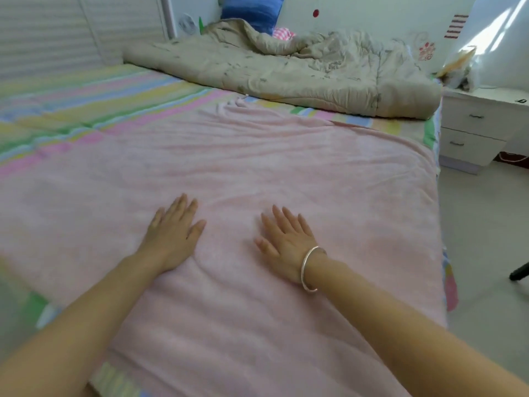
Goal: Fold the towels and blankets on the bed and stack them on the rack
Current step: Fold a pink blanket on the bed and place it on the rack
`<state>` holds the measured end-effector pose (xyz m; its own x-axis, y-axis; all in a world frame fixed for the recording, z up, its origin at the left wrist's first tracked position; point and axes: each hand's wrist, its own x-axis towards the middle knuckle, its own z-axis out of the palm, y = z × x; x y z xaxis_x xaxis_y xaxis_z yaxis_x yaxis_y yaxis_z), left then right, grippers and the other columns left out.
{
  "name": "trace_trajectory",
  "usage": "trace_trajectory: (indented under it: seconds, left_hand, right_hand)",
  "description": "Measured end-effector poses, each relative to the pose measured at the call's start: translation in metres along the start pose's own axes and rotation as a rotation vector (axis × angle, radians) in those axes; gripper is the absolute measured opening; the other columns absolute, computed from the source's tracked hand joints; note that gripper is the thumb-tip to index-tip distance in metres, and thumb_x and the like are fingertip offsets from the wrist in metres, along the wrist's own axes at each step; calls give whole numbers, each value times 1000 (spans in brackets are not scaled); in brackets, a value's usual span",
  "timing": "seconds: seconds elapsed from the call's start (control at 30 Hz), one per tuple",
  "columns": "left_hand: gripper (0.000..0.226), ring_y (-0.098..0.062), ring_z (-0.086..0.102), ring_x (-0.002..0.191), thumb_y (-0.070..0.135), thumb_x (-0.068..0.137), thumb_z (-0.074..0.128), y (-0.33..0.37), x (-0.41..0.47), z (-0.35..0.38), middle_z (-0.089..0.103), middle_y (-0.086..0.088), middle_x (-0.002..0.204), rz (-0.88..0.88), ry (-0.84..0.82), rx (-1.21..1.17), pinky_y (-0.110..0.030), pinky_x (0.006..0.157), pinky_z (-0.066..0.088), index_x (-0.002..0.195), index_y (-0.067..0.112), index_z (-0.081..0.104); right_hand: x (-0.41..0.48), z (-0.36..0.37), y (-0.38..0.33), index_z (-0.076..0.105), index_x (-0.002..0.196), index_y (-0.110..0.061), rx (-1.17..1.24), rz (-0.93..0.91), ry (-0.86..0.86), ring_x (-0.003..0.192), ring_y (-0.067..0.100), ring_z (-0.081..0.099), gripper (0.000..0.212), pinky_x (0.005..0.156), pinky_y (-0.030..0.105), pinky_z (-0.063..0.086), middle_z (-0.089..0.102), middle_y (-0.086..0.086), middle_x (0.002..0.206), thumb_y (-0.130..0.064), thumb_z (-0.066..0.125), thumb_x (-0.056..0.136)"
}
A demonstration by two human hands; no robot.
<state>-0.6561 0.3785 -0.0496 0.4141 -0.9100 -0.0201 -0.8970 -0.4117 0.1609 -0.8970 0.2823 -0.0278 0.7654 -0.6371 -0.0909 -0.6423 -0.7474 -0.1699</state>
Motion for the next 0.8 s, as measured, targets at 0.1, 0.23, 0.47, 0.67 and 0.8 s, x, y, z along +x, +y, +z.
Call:
trace_trajectory:
  seconds: [0.1,0.23,0.47,0.67,0.8]
  left_hand:
    - [59,-11,-5,150,42,104,21,-33,19,-12,-5,-2,163,1,29,-35,-35,122,-1,157,19,6]
    - [60,-14,-1,151,44,104,22,-77,58,-25,-4,-4,164,-5,-1,-7,-36,122,2,157,18,9]
    - [63,-15,-2,151,49,102,22,-108,110,-20,-4,-4,164,105,-56,51,-36,122,1,157,21,6]
    - [63,-13,-2,150,50,102,21,-140,116,-25,-3,-2,164,295,-123,25,-33,122,1,157,23,6]
    - [61,-12,0,150,49,103,20,-160,104,-34,-1,0,164,390,-117,-40,-33,122,2,157,23,10]
  right_hand:
    - [-3,38,-72,5,155,-18,-17,-304,-14,148,24,-13,95,118,47,-12,-6,9,162,-69,-13,77]
    - [-10,51,-115,23,153,-21,97,-525,53,149,26,1,77,118,49,-9,10,9,161,-63,3,91]
    - [61,41,-135,38,147,-29,59,-290,135,147,33,17,75,116,58,9,23,9,158,-60,-4,93]
    - [50,77,-214,37,147,-22,-20,-319,207,144,35,25,58,110,61,25,32,13,154,-47,17,100]
    - [39,91,-269,31,150,-25,-36,-420,211,147,31,15,59,114,55,23,24,8,158,-46,33,96]
